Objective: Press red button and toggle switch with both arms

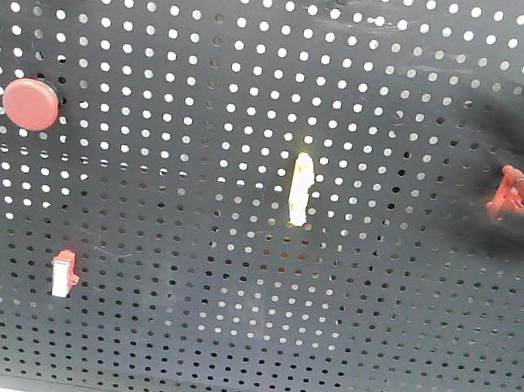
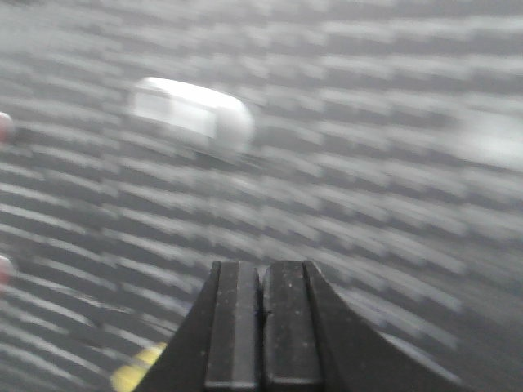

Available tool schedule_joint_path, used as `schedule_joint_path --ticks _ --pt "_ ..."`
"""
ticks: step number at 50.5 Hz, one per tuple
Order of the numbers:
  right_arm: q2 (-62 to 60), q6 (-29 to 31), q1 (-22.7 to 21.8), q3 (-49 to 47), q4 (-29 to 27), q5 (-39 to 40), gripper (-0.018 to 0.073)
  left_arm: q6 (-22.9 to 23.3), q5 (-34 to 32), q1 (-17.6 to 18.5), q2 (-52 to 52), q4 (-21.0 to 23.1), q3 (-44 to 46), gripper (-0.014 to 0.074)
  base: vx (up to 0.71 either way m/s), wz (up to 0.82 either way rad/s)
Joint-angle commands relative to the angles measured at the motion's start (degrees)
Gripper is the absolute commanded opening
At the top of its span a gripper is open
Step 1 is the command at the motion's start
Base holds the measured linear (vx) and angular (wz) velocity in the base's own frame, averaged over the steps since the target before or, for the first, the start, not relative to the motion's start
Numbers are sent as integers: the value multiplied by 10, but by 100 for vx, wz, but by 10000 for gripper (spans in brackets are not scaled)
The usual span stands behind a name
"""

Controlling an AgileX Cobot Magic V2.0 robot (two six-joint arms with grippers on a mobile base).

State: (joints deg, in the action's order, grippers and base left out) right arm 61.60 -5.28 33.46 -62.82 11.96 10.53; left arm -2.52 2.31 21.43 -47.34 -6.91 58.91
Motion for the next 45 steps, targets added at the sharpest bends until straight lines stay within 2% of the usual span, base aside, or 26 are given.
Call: schedule_joint_path --ticks 1,10,27,33,40,45 --pt "38 6 30 -66 3 42 0 4 -45 -1 4 6 14 1 0 0" --pt "111 2 53 -154 0 36 0 4 -44 -1 5 6 14 1 0 0" --pt "172 2 55 -241 -4 -11 0 1 -43 -1 4 6 14 1 0 0" --pt "173 1 37 -244 -8 -16 0 0 -43 -1 4 6 14 1 0 0" --pt "173 0 -2 -244 -62 -24 0 0 -43 -1 4 6 14 1 0 0" --pt "171 2 -15 -244 -68 -21 0 0 -44 -1 4 6 14 1 0 0"
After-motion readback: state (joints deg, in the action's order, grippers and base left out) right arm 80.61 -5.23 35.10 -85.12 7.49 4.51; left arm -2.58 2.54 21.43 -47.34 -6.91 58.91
